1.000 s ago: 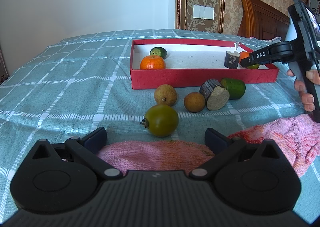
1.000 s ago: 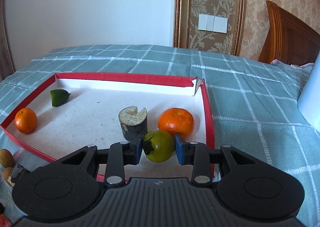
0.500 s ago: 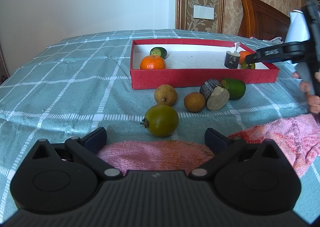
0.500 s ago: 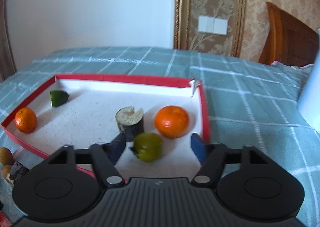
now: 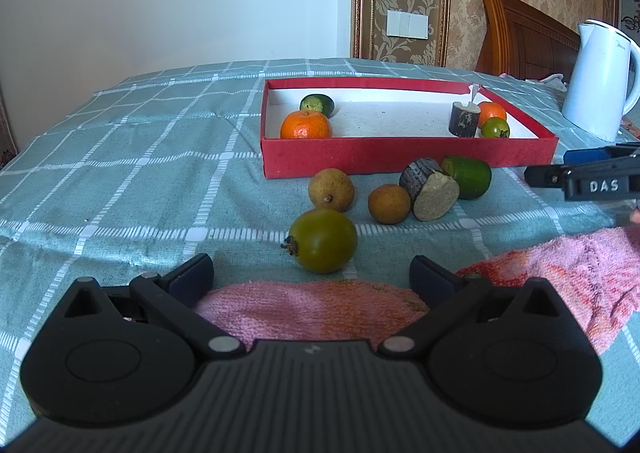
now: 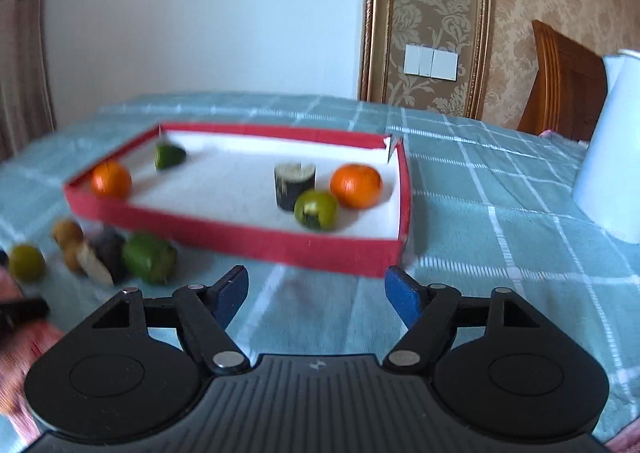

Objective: Organize fruits
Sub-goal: 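Grasp the round green fruit with the left gripper, then carry the round green fruit into the red tray and open the left gripper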

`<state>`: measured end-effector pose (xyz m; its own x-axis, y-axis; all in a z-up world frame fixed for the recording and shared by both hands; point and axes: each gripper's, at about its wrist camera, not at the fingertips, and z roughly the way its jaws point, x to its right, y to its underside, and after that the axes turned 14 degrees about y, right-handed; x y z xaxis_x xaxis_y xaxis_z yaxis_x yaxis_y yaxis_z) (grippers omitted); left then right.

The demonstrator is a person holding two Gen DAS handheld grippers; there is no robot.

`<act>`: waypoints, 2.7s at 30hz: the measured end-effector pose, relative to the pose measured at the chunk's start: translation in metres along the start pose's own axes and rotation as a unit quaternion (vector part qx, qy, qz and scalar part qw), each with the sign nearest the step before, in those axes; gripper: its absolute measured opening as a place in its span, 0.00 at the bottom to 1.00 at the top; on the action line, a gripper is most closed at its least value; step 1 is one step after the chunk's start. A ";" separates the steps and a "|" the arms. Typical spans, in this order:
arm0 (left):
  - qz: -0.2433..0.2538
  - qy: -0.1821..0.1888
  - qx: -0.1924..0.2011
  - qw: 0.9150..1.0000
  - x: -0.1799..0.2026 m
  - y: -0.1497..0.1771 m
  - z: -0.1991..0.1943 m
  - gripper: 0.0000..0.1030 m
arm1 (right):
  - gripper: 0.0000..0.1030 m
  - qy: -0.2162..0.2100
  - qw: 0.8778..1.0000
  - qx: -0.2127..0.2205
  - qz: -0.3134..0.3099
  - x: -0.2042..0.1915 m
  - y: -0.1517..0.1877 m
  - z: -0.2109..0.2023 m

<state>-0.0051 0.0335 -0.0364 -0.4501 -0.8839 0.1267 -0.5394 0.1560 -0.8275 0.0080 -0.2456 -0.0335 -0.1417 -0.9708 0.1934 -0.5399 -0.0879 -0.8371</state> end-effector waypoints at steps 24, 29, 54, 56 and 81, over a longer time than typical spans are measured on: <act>0.009 -0.013 0.011 1.000 0.010 -0.014 0.008 0.32 | 0.94 0.022 0.999 -0.028 -0.010 -0.005 0.003 0.008; 0.010 -0.019 0.023 1.000 0.013 -0.010 0.006 0.32 | 0.95 0.023 0.999 -0.028 -0.010 -0.006 0.002 0.009; 0.032 0.016 0.036 0.999 0.022 -0.112 0.074 0.32 | 0.98 0.027 0.999 -0.035 -0.001 -0.004 0.002 0.010; 0.033 0.011 0.029 0.999 0.019 -0.117 0.085 0.32 | 0.99 0.027 0.999 -0.035 -0.001 -0.004 0.002 0.010; 0.057 -0.020 -0.010 0.998 0.020 -0.120 0.117 0.57 | 1.00 0.021 0.999 -0.043 0.010 -0.001 0.003 0.013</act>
<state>0.1339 -0.0548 0.0018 -0.4813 -0.8765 0.0099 -0.5008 0.2658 -0.8237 0.0176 -0.2481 -0.0424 -0.1870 -0.9618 0.1998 -0.6056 -0.0473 -0.7944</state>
